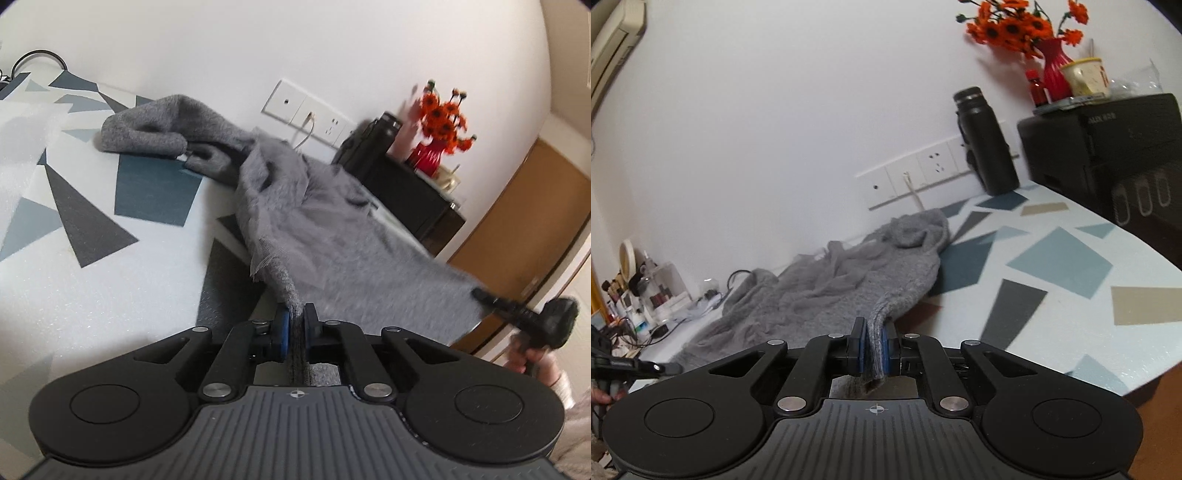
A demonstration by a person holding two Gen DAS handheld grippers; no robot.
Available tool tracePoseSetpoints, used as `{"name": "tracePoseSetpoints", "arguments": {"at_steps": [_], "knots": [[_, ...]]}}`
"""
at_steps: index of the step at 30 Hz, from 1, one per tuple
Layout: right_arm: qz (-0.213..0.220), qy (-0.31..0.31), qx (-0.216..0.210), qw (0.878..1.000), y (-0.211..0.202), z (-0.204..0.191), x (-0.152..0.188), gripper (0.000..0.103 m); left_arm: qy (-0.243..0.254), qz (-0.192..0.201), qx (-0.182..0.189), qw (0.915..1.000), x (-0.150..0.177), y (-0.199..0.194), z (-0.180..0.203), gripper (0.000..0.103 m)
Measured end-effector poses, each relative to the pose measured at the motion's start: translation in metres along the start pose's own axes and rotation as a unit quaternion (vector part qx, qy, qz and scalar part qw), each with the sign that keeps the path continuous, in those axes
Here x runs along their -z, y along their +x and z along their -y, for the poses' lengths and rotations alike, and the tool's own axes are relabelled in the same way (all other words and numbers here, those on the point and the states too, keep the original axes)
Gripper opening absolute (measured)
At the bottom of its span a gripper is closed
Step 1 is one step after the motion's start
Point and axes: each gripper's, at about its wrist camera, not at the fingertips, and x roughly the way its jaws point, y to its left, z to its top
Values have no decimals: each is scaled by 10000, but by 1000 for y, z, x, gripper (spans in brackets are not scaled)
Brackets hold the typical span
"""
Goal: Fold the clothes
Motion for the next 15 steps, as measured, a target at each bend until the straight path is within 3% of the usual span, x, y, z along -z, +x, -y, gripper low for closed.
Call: {"name": "tracePoseSetpoints", "arguments": {"at_steps": [9, 15], "knots": [[93, -359, -1, 9993, 60, 2, -52, 7, 299, 702, -128, 9970, -49, 5, 6, 8], [355, -529, 219, 9977, 117, 5, -101, 7, 736, 1381, -651, 9855, -97, 24, 6, 8]]}}
